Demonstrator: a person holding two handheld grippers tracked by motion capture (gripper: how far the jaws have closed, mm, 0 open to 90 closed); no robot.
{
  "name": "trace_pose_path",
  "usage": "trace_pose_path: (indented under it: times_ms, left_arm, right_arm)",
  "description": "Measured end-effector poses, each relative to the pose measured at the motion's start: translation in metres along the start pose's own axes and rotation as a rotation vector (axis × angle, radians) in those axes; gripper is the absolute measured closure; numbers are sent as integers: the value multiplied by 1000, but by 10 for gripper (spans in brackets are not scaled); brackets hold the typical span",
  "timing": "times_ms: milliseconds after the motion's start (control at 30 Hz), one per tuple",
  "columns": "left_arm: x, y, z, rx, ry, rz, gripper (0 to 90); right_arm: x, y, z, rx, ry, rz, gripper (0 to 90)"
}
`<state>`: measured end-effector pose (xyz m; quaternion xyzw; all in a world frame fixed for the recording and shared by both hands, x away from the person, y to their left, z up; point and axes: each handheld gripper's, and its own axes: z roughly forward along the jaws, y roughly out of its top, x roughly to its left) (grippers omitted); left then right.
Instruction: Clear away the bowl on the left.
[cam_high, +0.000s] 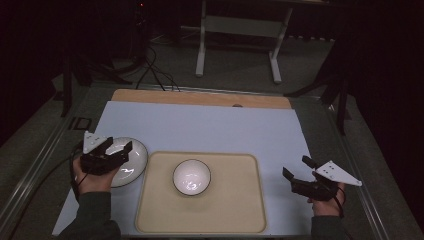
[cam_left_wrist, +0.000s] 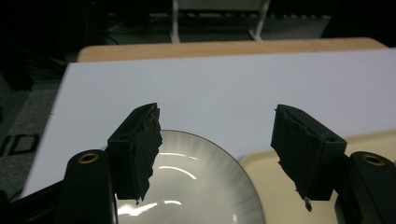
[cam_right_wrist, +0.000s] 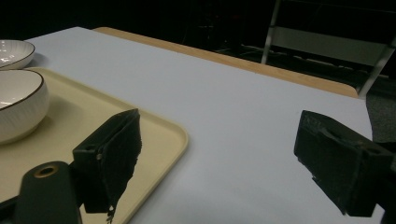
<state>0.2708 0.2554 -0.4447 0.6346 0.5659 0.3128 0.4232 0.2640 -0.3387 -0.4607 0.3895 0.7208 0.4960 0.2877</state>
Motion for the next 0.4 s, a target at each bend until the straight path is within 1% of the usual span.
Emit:
trace_pose_path:
  times_ms: [133,233,300,333,400]
  left_arm:
    - [11,-4,-4,-24,47,-3,309]
    - [15,-5,-5,-34,101,-4,266]
    - [17,-7,-5,-41,110,-12,252]
    - [17,-7,-5,-44,127,-10,234]
    - [17,-7,-4,-45,130,-9,227]
  right_arm:
    - [0,0,0,0,0,2,146]
    - [0,0,0,1,-1,5,145]
    - [0,0,0,1,-2,4,145]
    - [0,0,0,1,-2,4,145]
    - [-1,0,-1,-3,-3,8,145]
